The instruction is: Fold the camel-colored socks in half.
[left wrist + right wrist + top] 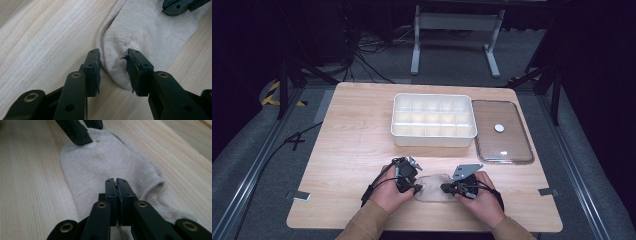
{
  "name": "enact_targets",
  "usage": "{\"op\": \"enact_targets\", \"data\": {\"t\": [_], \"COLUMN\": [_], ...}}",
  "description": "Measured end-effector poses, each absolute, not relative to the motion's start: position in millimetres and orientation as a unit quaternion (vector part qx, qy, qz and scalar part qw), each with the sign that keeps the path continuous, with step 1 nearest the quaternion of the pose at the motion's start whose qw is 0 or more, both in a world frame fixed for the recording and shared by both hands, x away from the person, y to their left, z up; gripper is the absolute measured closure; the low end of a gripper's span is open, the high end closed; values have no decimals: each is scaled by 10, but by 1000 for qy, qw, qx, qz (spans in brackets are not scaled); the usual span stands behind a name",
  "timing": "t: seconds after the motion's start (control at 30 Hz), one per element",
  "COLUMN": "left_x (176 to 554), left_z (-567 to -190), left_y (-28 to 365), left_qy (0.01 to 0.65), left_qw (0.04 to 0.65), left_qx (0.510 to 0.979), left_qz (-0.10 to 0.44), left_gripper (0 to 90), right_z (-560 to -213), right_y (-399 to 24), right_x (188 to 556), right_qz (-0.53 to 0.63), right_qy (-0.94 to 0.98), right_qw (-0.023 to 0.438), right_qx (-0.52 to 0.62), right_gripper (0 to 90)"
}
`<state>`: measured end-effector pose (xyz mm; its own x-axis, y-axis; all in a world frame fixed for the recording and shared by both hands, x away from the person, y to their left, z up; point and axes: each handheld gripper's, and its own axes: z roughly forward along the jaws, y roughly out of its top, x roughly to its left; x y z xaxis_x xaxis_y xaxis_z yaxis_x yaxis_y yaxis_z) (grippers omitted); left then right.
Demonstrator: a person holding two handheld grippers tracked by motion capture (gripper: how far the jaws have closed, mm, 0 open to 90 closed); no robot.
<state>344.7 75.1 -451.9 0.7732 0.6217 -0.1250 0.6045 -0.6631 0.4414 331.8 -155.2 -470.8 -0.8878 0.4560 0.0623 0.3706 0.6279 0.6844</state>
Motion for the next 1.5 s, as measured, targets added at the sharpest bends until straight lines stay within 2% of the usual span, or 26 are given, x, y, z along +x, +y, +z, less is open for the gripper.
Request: {"op": "enact_targets", "data": {"t": [0.07, 0.23, 0.27, 0.4, 0.6, 0.8, 0.87, 1.5], "left_x": [3443, 3448, 3448, 3448, 3475, 3445, 3432, 3318], "left_z": [-4524, -4547, -4548, -4536, -4517, -4414, -4365, -4040], "left_y": [750, 766, 768, 761, 816, 834, 850, 806], "left_qy": [334, 348, 349, 346, 356, 354, 351, 313], "left_qw": [240, 256, 257, 254, 253, 262, 262, 332], "left_qx": [911, 902, 901, 903, 899, 897, 897, 885], "left_qz": [16, -11, -12, -9, -40, -53, -56, -90], "left_gripper": [648, 830, 836, 847, 847, 848, 848, 851], "right_z": [-4706, -4689, -4681, -4636, -4610, -4645, -4637, -4704], "right_y": [-1548, -1554, -1559, -1585, -1645, -1586, -1566, -1424], "right_x": [3313, 3299, 3292, 3274, 3286, 3270, 3265, 3235], "right_qz": [364, 359, 357, 363, 375, 386, 381, 368], "right_qy": [901, 903, 904, 901, 895, 894, 896, 904], "right_qw": [59, 61, 62, 61, 72, 49, 54, 47], "right_qx": [230, 228, 229, 230, 232, 221, 222, 212], "right_gripper": [884, 852, 844, 848, 851, 890, 893, 890]}}
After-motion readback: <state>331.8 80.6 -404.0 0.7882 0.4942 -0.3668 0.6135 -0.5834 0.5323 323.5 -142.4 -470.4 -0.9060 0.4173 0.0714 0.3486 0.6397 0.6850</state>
